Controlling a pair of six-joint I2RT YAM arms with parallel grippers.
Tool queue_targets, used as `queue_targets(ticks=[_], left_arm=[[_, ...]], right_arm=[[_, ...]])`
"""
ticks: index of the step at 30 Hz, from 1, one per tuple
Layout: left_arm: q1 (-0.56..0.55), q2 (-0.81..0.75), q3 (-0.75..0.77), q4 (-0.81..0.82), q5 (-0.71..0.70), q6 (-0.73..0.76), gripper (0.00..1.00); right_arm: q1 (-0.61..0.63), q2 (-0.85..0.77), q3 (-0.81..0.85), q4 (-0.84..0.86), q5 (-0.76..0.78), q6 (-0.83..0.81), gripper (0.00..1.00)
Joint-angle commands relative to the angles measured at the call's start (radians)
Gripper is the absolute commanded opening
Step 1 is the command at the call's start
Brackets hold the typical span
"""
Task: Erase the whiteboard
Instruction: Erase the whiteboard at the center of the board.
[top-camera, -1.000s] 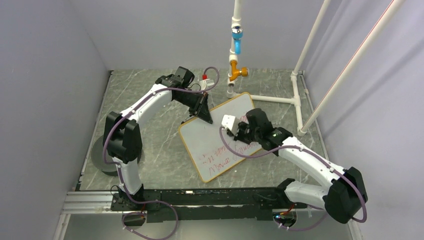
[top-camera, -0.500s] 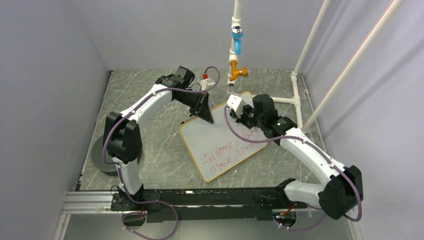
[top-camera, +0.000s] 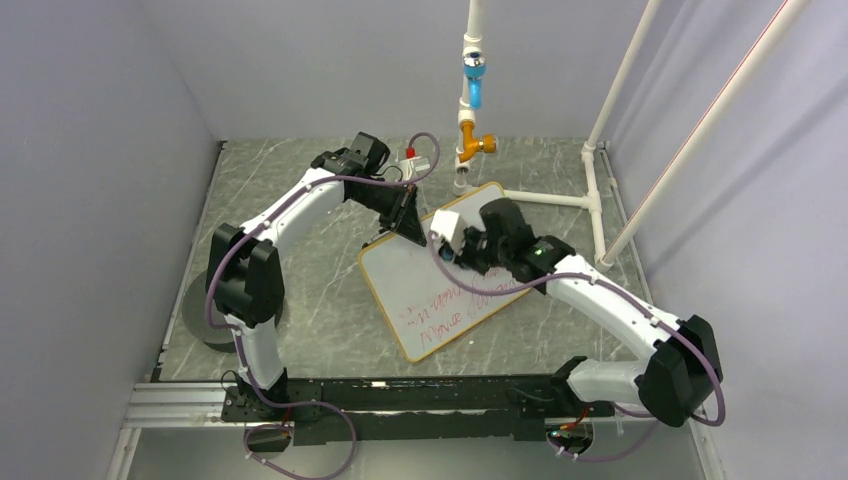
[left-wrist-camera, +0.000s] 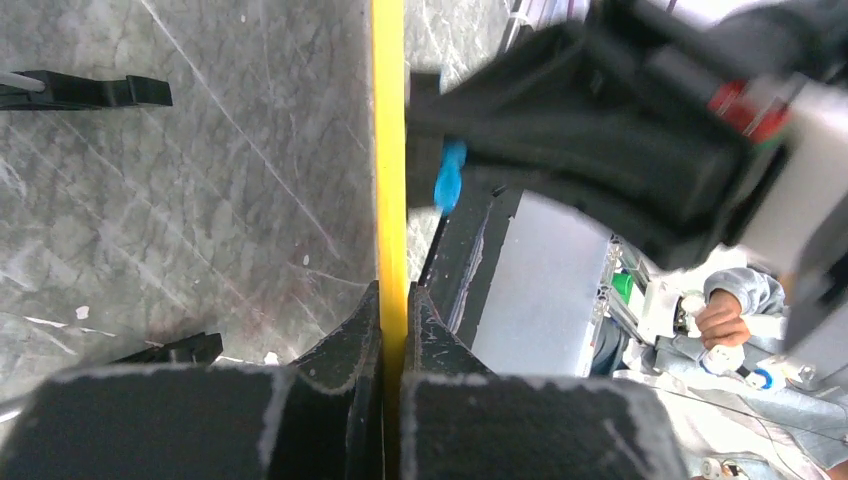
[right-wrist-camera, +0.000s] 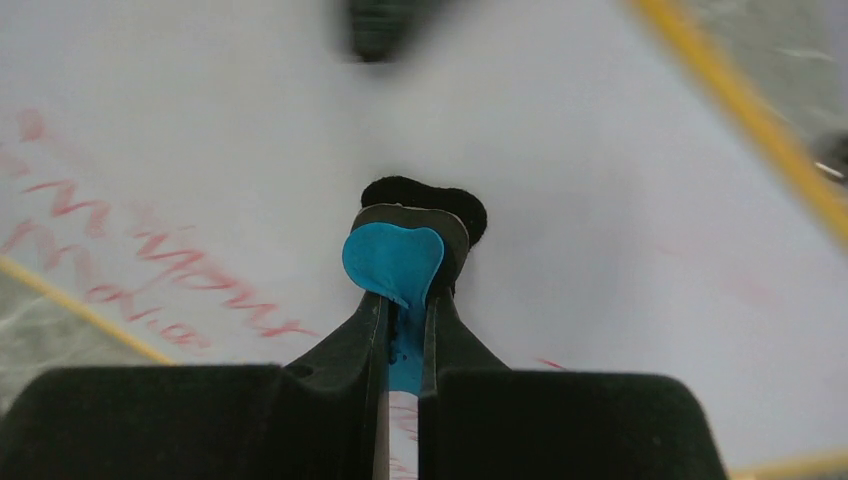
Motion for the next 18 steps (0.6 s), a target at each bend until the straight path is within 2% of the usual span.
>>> queue_targets(ticks=[1, 5, 7, 9, 12, 14, 16, 18], left_arm=[[-0.018, -0.091, 0.018, 0.01, 0.189, -0.017, 0.0], [-0.018, -0.095, 0.019, 0.014, 0.19, -0.023, 0.0], [-0.017, -0.093, 0.019, 0.018, 0.185, -0.029, 0.0], [-0.018, -0.089, 0.017, 0.023, 0.177, -0.037, 0.0], [-0.02, -0.079, 0.017, 0.02, 0.159, -0.039, 0.0], [-0.024, -0.075, 0.018, 0.014, 0.139, -0.036, 0.0], [-0.03, -0.073, 0.016, 0.008, 0.107, -0.031, 0.0], [-0.038, -0.071, 0.016, 0.002, 0.063, -0.024, 0.0]], right_arm=[[-0.147, -0.016, 0.066, 0.122, 0.095, 0.036, 0.0], [-0.194, -0.099, -0.046, 0.083, 0.13, -0.047, 0.0], [-0.193, -0.137, -0.1, 0.023, 0.059, -0.075, 0.0], [-0.17, -0.15, -0.126, -0.036, -0.083, -0.09, 0.0], [-0.059, -0.127, -0.102, -0.038, -0.174, -0.066, 0.0], [-0.033, -0.075, -0.032, -0.013, -0.164, -0.007, 0.0], [-0.041, -0.013, 0.061, 0.019, -0.078, 0.047, 0.0], [-0.102, 0.009, 0.089, 0.078, -0.005, 0.08, 0.0]])
